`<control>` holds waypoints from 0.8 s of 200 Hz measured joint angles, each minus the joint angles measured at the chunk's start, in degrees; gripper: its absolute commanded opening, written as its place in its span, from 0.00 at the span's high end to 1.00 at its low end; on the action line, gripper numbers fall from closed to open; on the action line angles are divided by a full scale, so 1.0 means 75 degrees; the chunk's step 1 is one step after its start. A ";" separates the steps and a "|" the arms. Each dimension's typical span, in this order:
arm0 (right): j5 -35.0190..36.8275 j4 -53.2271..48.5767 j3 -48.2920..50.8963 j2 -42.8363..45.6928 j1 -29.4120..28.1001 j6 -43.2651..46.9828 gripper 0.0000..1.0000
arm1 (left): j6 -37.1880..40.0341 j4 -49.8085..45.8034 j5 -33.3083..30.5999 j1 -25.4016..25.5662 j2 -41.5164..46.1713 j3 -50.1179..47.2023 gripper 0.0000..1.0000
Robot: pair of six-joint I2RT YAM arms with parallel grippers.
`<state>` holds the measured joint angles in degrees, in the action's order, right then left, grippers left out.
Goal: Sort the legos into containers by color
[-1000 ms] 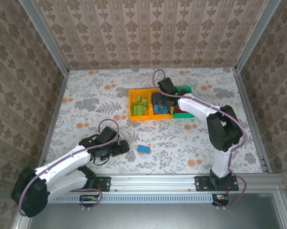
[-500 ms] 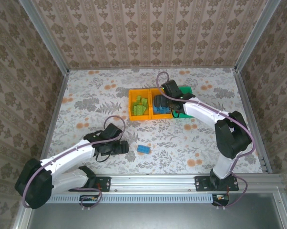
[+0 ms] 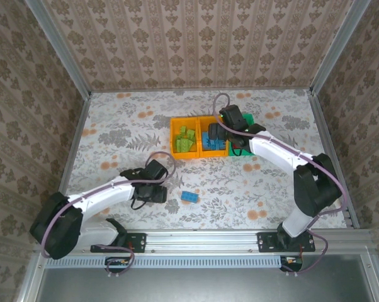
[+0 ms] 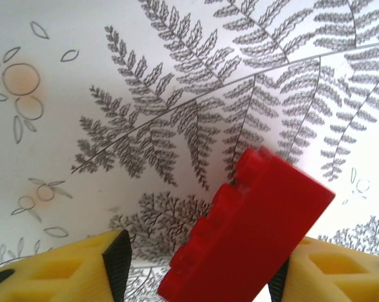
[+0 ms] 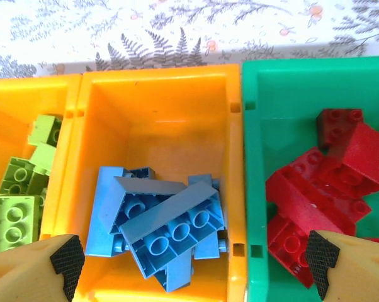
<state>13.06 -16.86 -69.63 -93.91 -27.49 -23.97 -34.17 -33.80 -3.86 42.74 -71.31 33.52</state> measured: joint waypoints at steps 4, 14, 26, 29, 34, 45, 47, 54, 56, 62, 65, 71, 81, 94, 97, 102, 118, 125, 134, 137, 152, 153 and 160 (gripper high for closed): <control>0.0006 -0.0003 0.0026 0.0079 0.0020 0.0000 0.06 | 0.0006 0.0038 0.0017 -0.0003 -0.0061 0.0009 0.49; 0.0009 0.0006 0.0114 0.0271 0.0064 0.0000 0.06 | 0.0090 0.0119 0.0055 -0.0003 -0.0216 0.0041 0.54; 0.0017 0.0006 0.0236 0.0507 0.0134 -0.0003 0.05 | 0.0146 0.0256 0.0137 0.0000 -0.0356 0.0061 0.57; 0.0020 0.0003 0.0265 0.0560 0.0154 -0.0003 0.05 | 0.0128 0.0294 0.0146 -0.0003 -0.0385 0.0064 0.58; 0.0023 0.0015 0.0338 0.0662 0.0195 -0.0009 0.05 | 0.0160 0.0350 0.0175 -0.0003 -0.0425 0.0067 0.61; 0.0029 0.0017 0.0484 0.0871 0.0297 -0.0026 0.05 | 0.0172 0.0402 0.0201 -0.0003 -0.0487 0.0087 0.66; 0.0029 0.0017 0.0504 0.0895 0.0309 -0.0026 0.05 | 0.0181 0.0417 0.0198 -0.0003 -0.0490 0.0087 0.68; 0.0032 0.0009 0.0606 0.1026 0.0385 -0.0029 0.05 | 0.0178 0.0469 0.0207 -0.0003 -0.0498 0.0090 0.71; 0.0032 0.0003 0.0635 0.1067 0.0408 -0.0029 0.05 | 0.0152 0.0484 0.0210 -0.0003 -0.0498 0.0087 0.72; 0.0032 0.0003 0.0723 0.1163 0.0460 -0.0029 0.05 | 0.0157 0.0510 0.0230 -0.0003 -0.0501 0.0099 0.74; 0.0032 0.0000 0.0764 0.1209 0.0484 -0.0029 0.05 | 0.0178 0.0513 0.0239 -0.0003 -0.0501 0.0102 0.75; 0.0038 -0.0006 0.0860 0.1314 0.0527 -0.0029 0.05 | 0.0166 0.0545 0.0277 -0.0003 -0.0501 0.0119 0.77; 0.0061 -0.0009 0.1014 0.1478 0.0568 -0.0029 0.05 | 0.0157 0.0597 0.0329 -0.0003 -0.0522 0.0163 0.79; 0.0102 -0.0009 0.1265 0.1711 0.0586 -0.0026 0.05 | 0.0157 0.0656 0.0350 -0.0003 -0.0527 0.0277 0.80; 0.0122 -0.0017 0.1326 0.1766 0.0586 -0.0026 0.05 | 0.0160 0.0659 0.0350 -0.0003 -0.0527 0.0315 0.80; 0.0143 -0.0017 0.1445 0.1877 0.0586 -0.0026 0.05 | 0.0160 0.0667 0.0347 -0.0003 -0.0527 0.0385 0.80; 0.0207 -0.0003 0.1906 0.2299 0.0586 -0.0032 0.05 | 0.0169 0.0737 0.0353 -0.0017 -0.0527 0.0714 0.80; 0.0210 -0.0003 0.2136 0.2498 0.0586 -0.0047 0.05 | 0.0195 0.0769 0.0382 -0.0044 -0.0527 0.0898 0.80; 0.0207 0.0009 0.2439 0.2742 0.0586 -0.0067 0.05 | 0.0242 0.0822 0.0434 -0.0073 -0.0527 0.1215 0.80; 0.0207 0.0003 0.2553 0.2836 0.0583 -0.0087 0.06 | 0.0274 0.0842 0.0469 -0.0093 -0.0533 0.1338 0.80; 0.0201 0.0052 0.3177 0.3276 0.0557 -0.0236 0.08 | 0.0452 0.0947 0.0632 -0.0172 -0.0697 0.2098 0.79; 0.0201 0.0058 0.3241 0.3314 0.0551 -0.0256 0.08 | 0.0460 0.0947 0.0638 -0.0175 -0.0711 0.2142 0.79; 0.0201 0.0067 0.3529 0.3512 0.0525 -0.0344 0.09 | 0.0565 0.1026 0.0752 -0.0216 -0.0909 0.2591 0.79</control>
<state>14.57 -16.36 -43.16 -67.57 -23.55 -26.55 -29.93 -26.11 1.78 41.12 -78.13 52.95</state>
